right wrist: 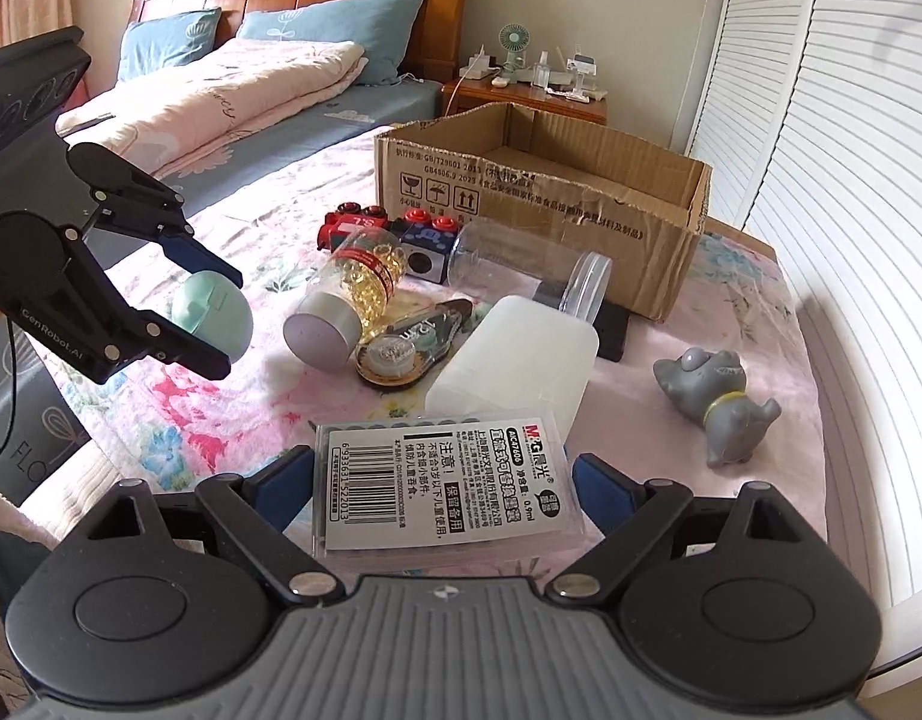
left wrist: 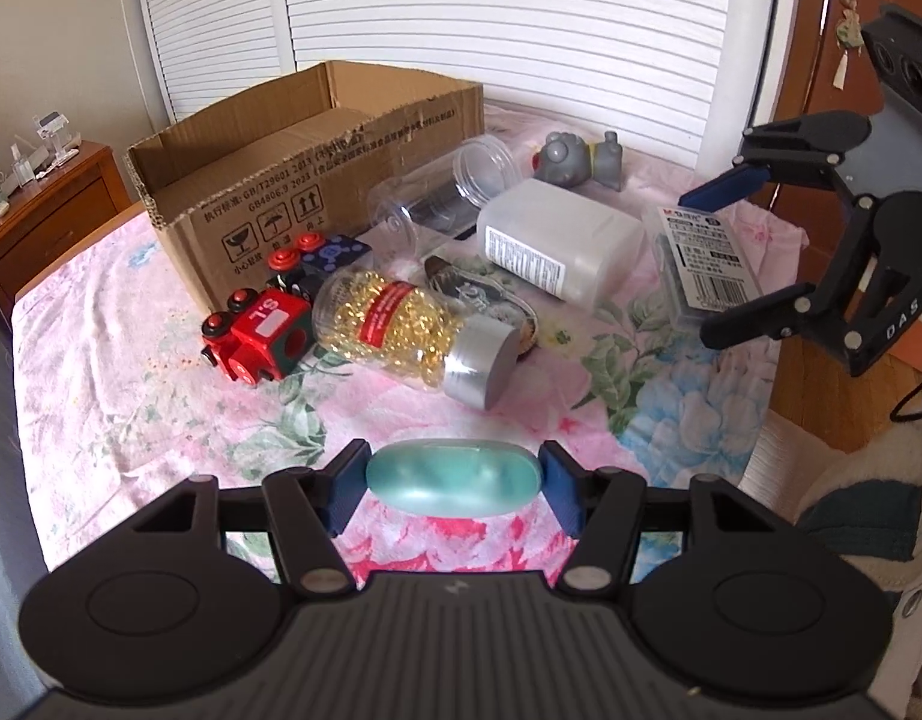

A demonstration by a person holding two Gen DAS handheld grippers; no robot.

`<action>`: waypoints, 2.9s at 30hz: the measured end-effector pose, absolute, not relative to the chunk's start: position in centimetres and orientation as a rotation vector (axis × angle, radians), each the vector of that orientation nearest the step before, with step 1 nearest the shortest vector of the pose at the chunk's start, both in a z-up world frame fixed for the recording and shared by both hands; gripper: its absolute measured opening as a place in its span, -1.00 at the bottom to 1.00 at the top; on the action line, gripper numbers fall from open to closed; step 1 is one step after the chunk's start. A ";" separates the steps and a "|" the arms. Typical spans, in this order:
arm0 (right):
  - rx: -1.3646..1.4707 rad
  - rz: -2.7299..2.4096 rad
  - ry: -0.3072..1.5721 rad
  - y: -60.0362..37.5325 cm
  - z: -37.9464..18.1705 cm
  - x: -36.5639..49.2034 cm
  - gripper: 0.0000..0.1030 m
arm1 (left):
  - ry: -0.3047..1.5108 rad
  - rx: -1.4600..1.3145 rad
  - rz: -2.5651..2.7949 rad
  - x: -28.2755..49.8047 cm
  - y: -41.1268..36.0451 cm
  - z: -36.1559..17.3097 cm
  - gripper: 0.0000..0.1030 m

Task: Organize rigid objects
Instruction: 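Close the left tool on the mint-green case while the right tool grasps the barcode pack, then carry both items into the cardboard box and open both tools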

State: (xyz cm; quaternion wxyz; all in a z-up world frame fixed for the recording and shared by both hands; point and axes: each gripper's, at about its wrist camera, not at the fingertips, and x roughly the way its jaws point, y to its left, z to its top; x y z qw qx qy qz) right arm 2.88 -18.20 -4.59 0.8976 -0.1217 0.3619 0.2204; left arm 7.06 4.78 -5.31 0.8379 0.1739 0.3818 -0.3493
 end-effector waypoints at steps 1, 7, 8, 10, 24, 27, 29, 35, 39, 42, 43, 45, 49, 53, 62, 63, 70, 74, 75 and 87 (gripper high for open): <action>-0.247 0.460 0.745 -18.3 -4.3 2.9 0.83 | 0.806 0.369 -0.737 7.2 4.8 -5.0 0.17; -0.273 0.475 0.701 -18.4 -2.3 4.3 0.83 | 0.779 0.383 -0.739 8.6 4.4 -2.7 0.17; -0.281 0.475 0.690 -18.4 -2.0 4.8 0.83 | 0.771 0.385 -0.738 9.1 4.2 -2.2 0.17; -0.294 0.477 0.665 -18.5 -1.1 5.9 0.83 | 0.754 0.391 -0.736 10.2 4.0 -1.1 0.17; -0.267 0.470 0.573 -19.8 2.6 16.8 0.83 | 0.709 0.379 -0.639 25.4 0.9 3.0 0.17; -0.271 0.471 0.588 -19.7 2.1 18.1 0.83 | 0.738 0.381 -0.615 28.9 0.3 1.9 0.17; -0.269 0.473 0.598 -19.8 1.7 18.8 0.83 | 0.759 0.375 -0.592 30.8 0.0 1.1 0.17; -0.250 0.453 0.623 -20.4 0.9 20.2 0.83 | 0.765 0.332 -0.512 34.4 0.0 -0.8 0.60; -0.253 0.445 0.631 -20.5 0.8 20.6 0.83 | 0.760 0.313 -0.492 33.9 0.7 -1.1 0.73; -0.261 0.440 0.638 -20.4 0.9 20.8 0.83 | 0.750 0.308 -0.495 32.6 1.3 -0.7 0.79; -0.264 0.440 0.637 -20.3 1.0 20.8 0.83 | 0.746 0.307 -0.499 32.0 1.5 -0.5 0.80; -0.264 0.444 0.640 -20.1 1.3 20.9 0.83 | 0.730 0.300 -0.498 30.6 2.0 0.1 0.81; -0.259 0.443 0.645 -19.5 2.0 21.4 0.83 | 0.698 0.283 -0.486 27.7 2.8 1.4 0.94; -0.264 0.436 0.655 -18.8 2.5 22.4 0.83 | 0.668 0.288 -0.448 24.5 3.4 1.9 0.96; -0.289 0.402 0.717 -17.0 1.6 26.8 0.83 | 0.644 0.219 -0.379 17.5 5.0 0.4 0.96; -0.294 0.399 0.725 -16.8 1.4 27.5 0.83 | 0.642 0.218 -0.372 17.1 5.2 0.2 0.96; -0.307 0.341 0.736 -16.1 1.2 32.1 0.84 | 0.663 0.190 -0.363 14.9 6.1 -1.3 0.96; -0.319 0.305 0.730 -15.8 1.1 33.2 0.92 | 0.683 0.242 -0.365 14.1 5.6 -2.7 0.96; -0.326 0.297 0.727 -15.8 1.2 33.0 1.00 | 0.686 0.241 -0.369 13.9 5.6 -2.8 0.96; -0.274 0.338 0.689 -16.6 2.5 26.1 1.00 | 0.672 0.218 -0.408 11.7 4.7 -2.2 0.96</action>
